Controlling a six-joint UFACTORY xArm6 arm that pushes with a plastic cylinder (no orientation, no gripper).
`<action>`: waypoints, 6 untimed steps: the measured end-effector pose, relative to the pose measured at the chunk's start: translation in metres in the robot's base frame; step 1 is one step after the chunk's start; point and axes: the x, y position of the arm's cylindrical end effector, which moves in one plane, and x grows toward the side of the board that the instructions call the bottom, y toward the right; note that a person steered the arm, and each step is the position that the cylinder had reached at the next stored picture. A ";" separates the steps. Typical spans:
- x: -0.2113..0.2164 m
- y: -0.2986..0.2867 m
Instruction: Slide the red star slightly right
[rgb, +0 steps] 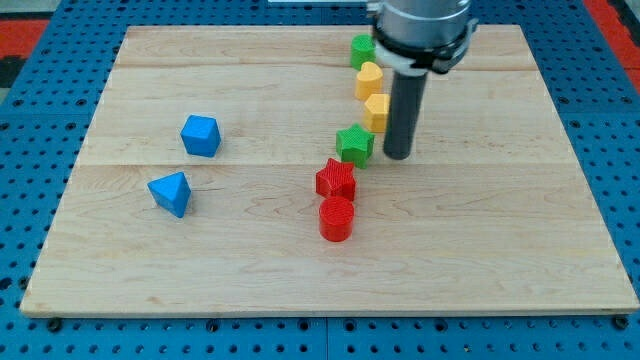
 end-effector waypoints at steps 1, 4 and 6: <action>0.081 0.097; 0.154 -0.192; 0.057 -0.130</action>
